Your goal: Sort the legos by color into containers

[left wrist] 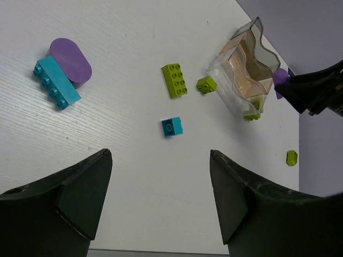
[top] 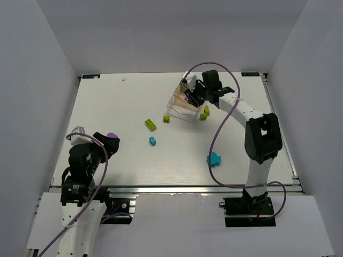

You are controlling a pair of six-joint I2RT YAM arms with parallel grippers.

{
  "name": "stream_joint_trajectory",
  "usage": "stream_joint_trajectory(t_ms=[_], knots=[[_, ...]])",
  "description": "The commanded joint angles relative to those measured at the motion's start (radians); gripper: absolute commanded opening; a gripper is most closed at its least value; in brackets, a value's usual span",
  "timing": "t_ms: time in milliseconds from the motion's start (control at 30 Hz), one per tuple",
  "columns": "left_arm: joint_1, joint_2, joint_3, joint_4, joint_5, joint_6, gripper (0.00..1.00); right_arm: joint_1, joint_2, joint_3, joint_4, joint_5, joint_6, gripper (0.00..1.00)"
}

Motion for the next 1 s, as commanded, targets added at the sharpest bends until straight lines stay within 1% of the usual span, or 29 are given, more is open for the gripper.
stream_joint_trajectory(t_ms=[0,200,333,433,500,600,700,800,933,967], knots=[[-0.002,-0.003,-0.003,-0.014,-0.014,-0.002,0.83,-0.012,0.053,0.077,0.044,0.041,0.023,0.0],[-0.002,-0.013,-0.008,-0.03,-0.016,-0.004,0.83,-0.014,0.087,0.091,0.032,0.004,0.015,0.07],[-0.002,-0.019,-0.011,-0.033,-0.016,-0.007,0.83,-0.014,0.104,0.088,0.018,-0.022,0.017,0.15],[-0.002,-0.014,-0.013,-0.032,-0.016,-0.007,0.83,-0.014,0.104,0.08,0.004,-0.043,0.021,0.19],[-0.002,-0.013,-0.014,-0.03,-0.016,-0.007,0.83,-0.014,0.104,0.08,-0.002,-0.054,0.02,0.21],[-0.002,-0.003,-0.013,-0.03,-0.016,-0.005,0.83,-0.014,0.108,0.078,-0.011,-0.058,0.015,0.26],[0.0,0.001,-0.013,-0.032,-0.016,-0.005,0.83,-0.014,0.112,0.079,-0.017,-0.063,0.012,0.36],[-0.002,-0.003,-0.013,-0.03,-0.016,-0.008,0.83,-0.015,0.115,0.08,-0.017,-0.065,0.004,0.5],[0.0,-0.006,-0.013,-0.03,-0.016,-0.01,0.83,-0.014,0.116,0.083,-0.014,-0.066,0.0,0.58],[-0.002,-0.005,-0.013,-0.032,-0.016,-0.01,0.83,-0.014,0.116,0.085,-0.016,-0.068,0.0,0.58]])
